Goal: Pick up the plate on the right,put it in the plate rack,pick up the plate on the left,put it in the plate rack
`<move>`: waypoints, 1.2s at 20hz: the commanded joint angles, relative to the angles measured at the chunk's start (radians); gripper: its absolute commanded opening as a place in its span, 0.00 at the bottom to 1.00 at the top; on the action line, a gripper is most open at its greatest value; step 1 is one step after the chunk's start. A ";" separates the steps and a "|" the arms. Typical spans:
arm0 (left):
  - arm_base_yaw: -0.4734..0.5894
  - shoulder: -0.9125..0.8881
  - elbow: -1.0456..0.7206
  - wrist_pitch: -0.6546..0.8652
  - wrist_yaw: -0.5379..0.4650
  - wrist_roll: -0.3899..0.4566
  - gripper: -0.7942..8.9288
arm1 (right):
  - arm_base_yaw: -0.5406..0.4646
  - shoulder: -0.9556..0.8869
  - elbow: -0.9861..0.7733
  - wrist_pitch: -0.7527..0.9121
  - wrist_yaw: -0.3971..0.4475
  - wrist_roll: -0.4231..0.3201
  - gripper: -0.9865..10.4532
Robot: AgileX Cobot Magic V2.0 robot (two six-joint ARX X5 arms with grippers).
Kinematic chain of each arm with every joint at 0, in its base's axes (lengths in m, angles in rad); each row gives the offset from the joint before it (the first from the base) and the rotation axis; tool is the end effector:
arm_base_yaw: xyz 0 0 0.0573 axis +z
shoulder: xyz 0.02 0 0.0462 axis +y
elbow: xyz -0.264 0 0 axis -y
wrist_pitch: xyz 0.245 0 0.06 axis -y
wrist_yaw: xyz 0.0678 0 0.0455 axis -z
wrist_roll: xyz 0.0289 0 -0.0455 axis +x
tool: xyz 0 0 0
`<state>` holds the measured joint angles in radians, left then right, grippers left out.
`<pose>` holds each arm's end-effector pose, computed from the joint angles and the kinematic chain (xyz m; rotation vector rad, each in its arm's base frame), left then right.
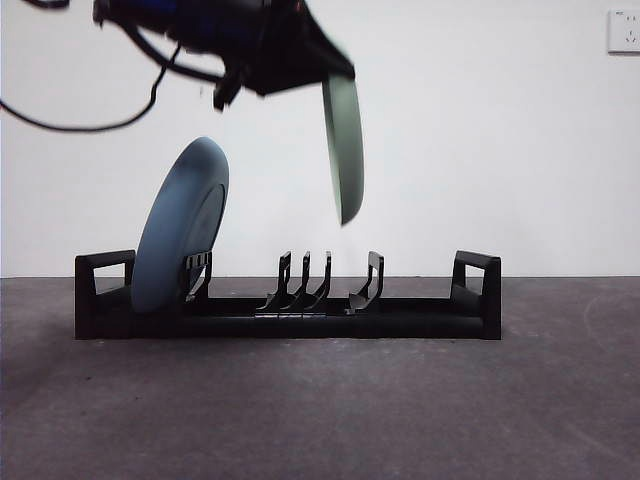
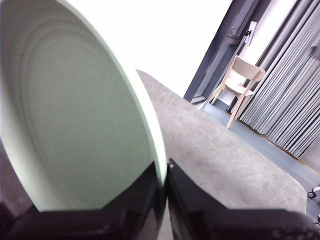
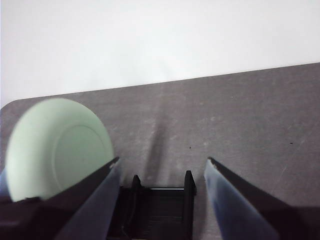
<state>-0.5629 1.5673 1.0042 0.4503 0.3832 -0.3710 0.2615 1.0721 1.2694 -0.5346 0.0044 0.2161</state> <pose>0.2922 -0.1971 0.2768 -0.3319 0.2904 -0.9119 0.2062 0.0551 0.4102 0.1681 0.3611 0.2173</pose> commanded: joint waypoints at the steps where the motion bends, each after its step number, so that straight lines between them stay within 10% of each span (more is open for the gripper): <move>1: 0.010 0.035 -0.001 0.030 0.012 -0.022 0.07 | 0.000 0.003 0.000 0.003 0.002 -0.008 0.33; 18: -0.002 0.122 -0.001 -0.063 0.005 0.118 0.10 | 0.000 0.008 0.000 0.003 0.002 -0.008 0.33; 24: -0.014 0.122 -0.001 -0.063 0.012 0.117 0.33 | 0.000 0.008 0.000 0.002 0.001 -0.008 0.33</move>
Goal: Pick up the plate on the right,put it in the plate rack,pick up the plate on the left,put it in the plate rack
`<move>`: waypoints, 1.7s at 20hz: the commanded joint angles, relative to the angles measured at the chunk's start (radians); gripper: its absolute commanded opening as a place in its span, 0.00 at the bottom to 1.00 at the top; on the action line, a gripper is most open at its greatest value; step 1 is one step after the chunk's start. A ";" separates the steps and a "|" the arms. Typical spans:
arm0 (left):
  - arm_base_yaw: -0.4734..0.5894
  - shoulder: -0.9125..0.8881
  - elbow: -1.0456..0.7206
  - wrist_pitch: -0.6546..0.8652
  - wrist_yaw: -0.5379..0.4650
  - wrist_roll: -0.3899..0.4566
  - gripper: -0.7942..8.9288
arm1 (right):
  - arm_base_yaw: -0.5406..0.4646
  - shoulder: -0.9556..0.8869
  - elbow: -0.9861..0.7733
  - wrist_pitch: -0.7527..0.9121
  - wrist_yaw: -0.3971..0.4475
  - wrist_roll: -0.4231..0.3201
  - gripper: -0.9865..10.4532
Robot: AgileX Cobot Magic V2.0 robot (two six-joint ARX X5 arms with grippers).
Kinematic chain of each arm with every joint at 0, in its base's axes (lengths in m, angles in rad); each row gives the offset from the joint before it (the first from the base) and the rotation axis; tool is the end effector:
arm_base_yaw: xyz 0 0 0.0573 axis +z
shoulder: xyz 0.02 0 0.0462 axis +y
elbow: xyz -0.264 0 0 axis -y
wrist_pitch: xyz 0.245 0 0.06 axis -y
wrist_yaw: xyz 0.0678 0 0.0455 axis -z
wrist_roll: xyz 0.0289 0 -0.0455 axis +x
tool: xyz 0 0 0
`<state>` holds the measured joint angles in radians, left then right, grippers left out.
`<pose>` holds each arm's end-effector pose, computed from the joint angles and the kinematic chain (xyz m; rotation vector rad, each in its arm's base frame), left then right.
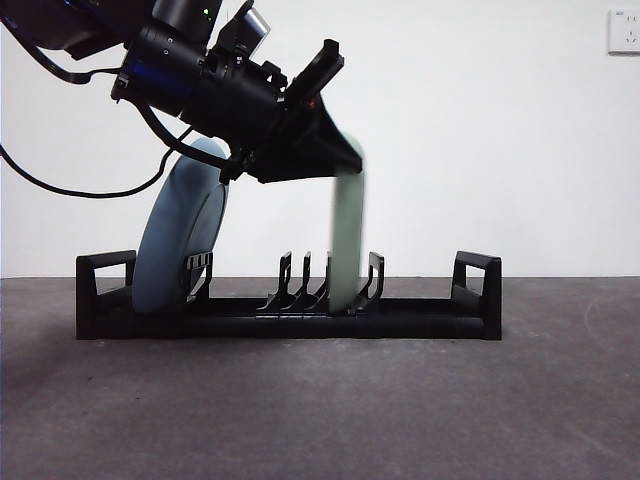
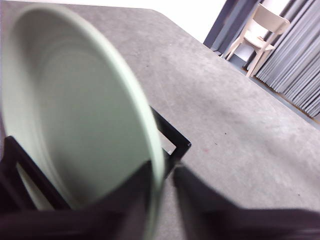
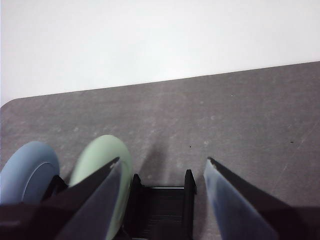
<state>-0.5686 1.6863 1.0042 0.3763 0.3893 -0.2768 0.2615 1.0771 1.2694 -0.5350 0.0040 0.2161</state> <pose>0.3047 -0.2077 0.2294 -0.2248 0.4455 -0.8995 0.2077 0.0555 0.4092 0.1673 0.3665 0.2170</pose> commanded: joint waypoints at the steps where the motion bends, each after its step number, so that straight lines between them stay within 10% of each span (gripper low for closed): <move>1: -0.011 0.002 -0.001 0.011 0.008 0.022 0.35 | 0.000 0.003 0.000 -0.001 0.000 -0.008 0.33; 8: -0.026 -0.076 -0.001 -0.011 0.090 0.021 0.35 | 0.002 0.009 0.000 -0.072 -0.007 -0.057 0.33; 12: -0.026 -0.208 -0.001 -0.130 0.077 0.097 0.07 | 0.001 0.010 0.000 -0.153 -0.053 -0.125 0.10; 18: -0.026 -0.460 -0.001 -0.466 -0.204 0.329 0.07 | 0.000 0.010 0.000 -0.262 -0.081 -0.186 0.08; 23: 0.003 -0.734 -0.002 -0.765 -0.507 0.363 0.07 | 0.001 -0.037 -0.020 -0.261 -0.078 -0.215 0.08; 34: 0.159 -1.374 -0.389 -0.875 -0.552 0.298 0.07 | 0.002 -0.616 -0.692 0.116 0.003 -0.153 0.08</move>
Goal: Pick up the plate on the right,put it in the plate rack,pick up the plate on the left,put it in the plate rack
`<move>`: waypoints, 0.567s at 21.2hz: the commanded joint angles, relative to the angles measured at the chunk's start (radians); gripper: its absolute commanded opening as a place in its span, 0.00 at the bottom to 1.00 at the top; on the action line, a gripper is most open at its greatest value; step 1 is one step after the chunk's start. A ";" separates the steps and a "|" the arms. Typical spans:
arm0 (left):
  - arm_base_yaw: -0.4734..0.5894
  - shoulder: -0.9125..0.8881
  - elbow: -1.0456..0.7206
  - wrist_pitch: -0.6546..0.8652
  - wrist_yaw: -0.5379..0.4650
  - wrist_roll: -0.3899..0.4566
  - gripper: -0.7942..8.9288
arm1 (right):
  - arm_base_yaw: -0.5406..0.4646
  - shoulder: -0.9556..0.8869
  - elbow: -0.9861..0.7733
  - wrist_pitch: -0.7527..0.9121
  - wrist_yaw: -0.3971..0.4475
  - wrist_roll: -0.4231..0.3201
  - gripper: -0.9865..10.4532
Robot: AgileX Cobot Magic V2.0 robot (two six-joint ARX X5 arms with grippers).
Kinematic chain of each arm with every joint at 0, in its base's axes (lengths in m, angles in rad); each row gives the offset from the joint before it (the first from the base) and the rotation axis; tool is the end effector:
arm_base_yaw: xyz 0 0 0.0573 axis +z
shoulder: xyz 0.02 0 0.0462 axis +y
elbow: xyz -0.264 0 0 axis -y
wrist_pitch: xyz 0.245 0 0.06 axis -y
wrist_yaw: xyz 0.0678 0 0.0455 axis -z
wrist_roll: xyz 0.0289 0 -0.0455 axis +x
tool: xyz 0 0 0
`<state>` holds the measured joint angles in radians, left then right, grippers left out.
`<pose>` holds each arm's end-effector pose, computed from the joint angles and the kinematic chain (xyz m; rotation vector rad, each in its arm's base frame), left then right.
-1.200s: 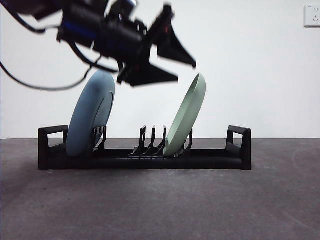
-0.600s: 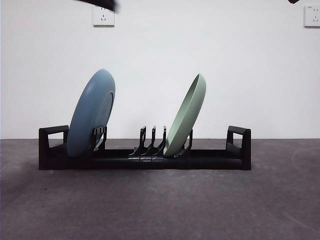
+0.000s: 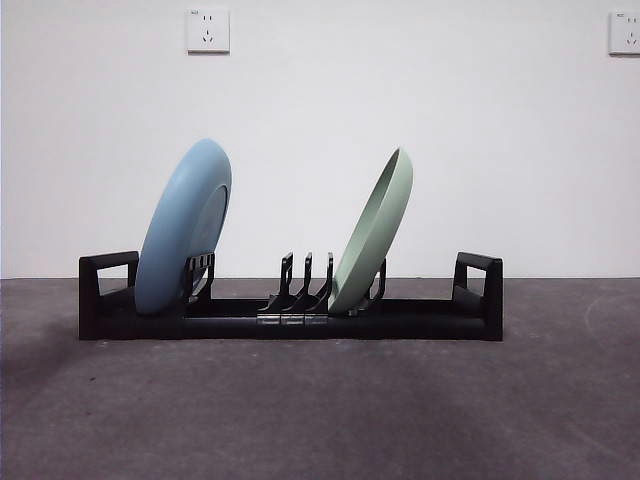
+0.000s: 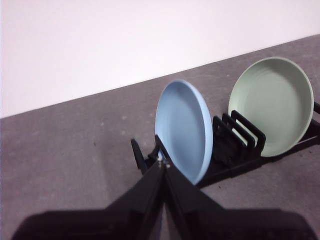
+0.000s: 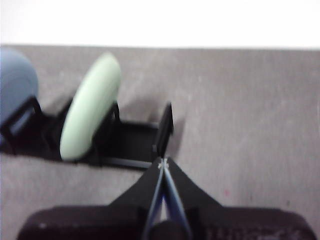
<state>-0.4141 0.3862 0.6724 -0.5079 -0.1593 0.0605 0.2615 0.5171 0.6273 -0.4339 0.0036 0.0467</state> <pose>0.0820 -0.0310 0.3085 0.1228 0.2055 -0.2602 0.1151 0.0307 0.2898 0.0031 0.3276 0.2480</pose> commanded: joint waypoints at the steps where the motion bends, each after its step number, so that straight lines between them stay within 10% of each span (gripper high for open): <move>1: 0.004 -0.116 -0.085 0.010 -0.006 -0.043 0.07 | 0.001 -0.085 -0.070 0.008 0.004 0.017 0.08; 12: 0.003 -0.164 -0.101 -0.083 0.003 -0.050 0.08 | 0.001 -0.105 -0.075 -0.017 0.056 0.042 0.09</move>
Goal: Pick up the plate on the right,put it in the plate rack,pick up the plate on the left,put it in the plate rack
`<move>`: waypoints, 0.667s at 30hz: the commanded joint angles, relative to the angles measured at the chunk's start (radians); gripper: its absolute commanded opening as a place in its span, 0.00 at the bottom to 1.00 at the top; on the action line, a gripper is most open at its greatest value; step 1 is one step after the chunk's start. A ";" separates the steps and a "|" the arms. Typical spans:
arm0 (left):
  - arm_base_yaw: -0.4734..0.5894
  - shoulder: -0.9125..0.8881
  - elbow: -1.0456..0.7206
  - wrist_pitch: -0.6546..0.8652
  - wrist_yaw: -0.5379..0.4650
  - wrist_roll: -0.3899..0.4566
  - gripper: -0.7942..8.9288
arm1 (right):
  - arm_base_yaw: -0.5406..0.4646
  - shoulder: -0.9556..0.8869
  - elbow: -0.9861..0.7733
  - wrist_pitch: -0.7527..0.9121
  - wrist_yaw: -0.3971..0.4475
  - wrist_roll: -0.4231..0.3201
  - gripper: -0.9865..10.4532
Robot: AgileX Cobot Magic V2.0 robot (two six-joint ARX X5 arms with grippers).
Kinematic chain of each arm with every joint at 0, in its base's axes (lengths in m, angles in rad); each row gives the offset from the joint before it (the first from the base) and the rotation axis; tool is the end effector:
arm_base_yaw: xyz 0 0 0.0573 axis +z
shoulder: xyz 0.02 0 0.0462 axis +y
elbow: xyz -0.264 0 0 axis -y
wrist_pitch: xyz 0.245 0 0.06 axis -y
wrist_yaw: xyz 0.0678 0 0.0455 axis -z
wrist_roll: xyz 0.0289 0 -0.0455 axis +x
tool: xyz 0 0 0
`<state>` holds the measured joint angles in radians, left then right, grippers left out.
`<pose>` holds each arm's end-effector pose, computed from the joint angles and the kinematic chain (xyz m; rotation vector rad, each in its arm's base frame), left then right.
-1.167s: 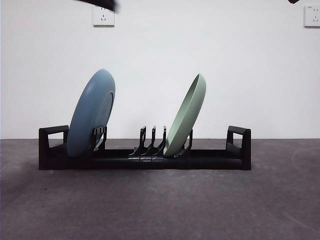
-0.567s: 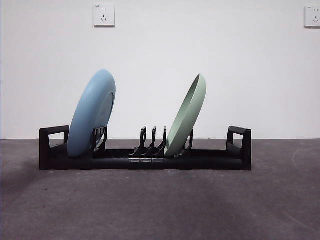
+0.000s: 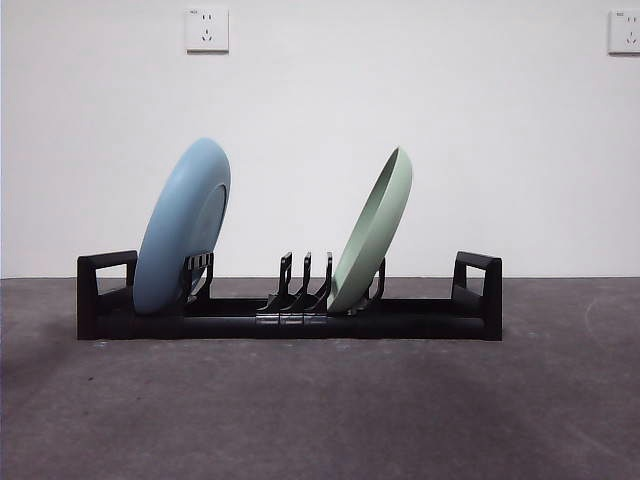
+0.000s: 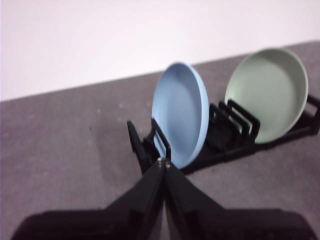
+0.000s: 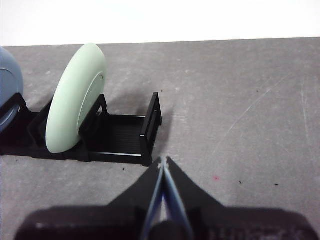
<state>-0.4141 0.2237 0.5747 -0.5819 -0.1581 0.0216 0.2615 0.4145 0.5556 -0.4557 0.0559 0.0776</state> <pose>0.0621 -0.0223 0.2806 0.0867 0.2194 -0.2573 0.1013 0.0254 0.2738 0.0269 0.3188 0.1917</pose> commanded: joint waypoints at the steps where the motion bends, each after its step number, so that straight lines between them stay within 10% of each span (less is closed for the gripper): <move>1: 0.003 -0.001 -0.003 -0.017 0.003 -0.011 0.08 | 0.001 -0.002 -0.003 0.005 0.003 0.011 0.09; 20: 0.079 0.000 -0.006 -0.078 -0.014 0.015 0.08 | 0.001 -0.002 -0.003 0.005 0.003 0.011 0.09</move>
<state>-0.3454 0.2253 0.5747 -0.6655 -0.1814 0.0425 0.2615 0.4145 0.5556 -0.4561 0.0559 0.0795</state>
